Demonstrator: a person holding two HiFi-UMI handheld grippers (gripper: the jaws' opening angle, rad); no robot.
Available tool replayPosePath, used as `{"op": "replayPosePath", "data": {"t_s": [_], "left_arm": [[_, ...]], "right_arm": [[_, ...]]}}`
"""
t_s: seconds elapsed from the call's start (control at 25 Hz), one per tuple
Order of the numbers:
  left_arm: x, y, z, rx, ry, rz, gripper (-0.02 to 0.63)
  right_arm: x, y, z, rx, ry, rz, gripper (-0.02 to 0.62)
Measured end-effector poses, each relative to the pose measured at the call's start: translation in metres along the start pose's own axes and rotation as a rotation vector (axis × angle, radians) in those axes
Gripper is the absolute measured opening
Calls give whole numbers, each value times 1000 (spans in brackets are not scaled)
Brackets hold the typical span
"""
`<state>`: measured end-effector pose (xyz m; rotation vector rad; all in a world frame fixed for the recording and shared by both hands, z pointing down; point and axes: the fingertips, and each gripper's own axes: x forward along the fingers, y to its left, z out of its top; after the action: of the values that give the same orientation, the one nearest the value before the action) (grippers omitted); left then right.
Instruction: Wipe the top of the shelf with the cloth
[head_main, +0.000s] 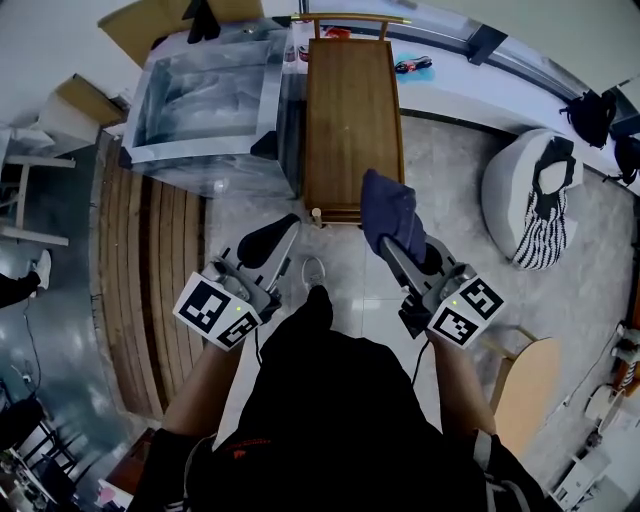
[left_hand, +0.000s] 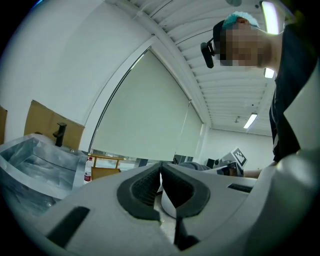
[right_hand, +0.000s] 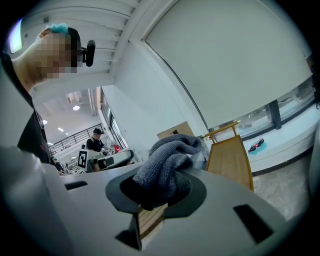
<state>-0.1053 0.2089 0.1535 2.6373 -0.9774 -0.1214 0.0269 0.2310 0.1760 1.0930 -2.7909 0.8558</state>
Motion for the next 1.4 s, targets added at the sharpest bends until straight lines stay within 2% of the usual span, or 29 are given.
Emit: {"op": "replayPosePath", "data": {"t_s": [0.32, 0.72, 1.4], "left_arm": [[28, 57, 15, 6, 12, -20, 26], [43, 96, 20, -5, 22, -12, 26], [79, 125, 27, -5, 39, 19, 26]], "right_arm": [[53, -26, 22, 9, 9, -15, 61], [85, -45, 34, 13, 23, -22, 61], [112, -87, 59, 5, 43, -3, 61]]}}
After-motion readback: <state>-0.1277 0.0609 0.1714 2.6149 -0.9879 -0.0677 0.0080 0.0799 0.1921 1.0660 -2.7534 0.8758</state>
